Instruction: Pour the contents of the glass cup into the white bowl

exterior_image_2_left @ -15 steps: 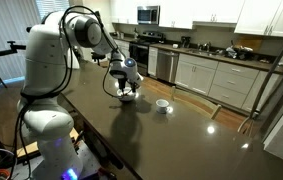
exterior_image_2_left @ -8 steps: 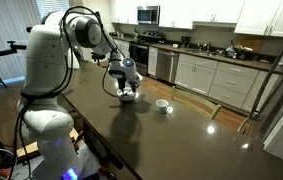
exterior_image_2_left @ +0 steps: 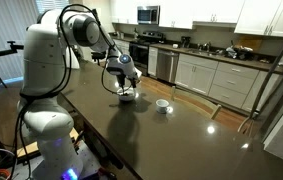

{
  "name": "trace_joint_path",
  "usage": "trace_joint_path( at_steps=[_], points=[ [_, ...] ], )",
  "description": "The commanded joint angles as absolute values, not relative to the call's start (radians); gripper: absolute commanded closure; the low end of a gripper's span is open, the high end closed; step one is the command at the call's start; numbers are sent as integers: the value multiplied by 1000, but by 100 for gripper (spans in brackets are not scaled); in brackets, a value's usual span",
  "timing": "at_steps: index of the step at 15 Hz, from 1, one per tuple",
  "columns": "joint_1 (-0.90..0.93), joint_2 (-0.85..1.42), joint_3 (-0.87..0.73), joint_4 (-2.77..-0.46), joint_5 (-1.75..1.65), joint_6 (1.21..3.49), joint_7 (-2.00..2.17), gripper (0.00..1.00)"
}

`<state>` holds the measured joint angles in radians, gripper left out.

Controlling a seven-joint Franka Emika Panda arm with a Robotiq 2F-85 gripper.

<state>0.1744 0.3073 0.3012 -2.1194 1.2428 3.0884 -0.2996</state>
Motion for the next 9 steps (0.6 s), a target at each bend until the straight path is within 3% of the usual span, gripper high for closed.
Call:
trace_joint_path(
  at_steps=[1, 5, 6, 9],
  points=[
    [154, 273, 342, -2128, 1328, 3121, -394, 41],
    [146, 265, 364, -2127, 1418, 3129, -481, 41],
    [171, 289, 339, -2120, 1360, 3118, -413, 16],
    [170, 288, 340, -2120, 1376, 3118, -429, 16]
  ],
)
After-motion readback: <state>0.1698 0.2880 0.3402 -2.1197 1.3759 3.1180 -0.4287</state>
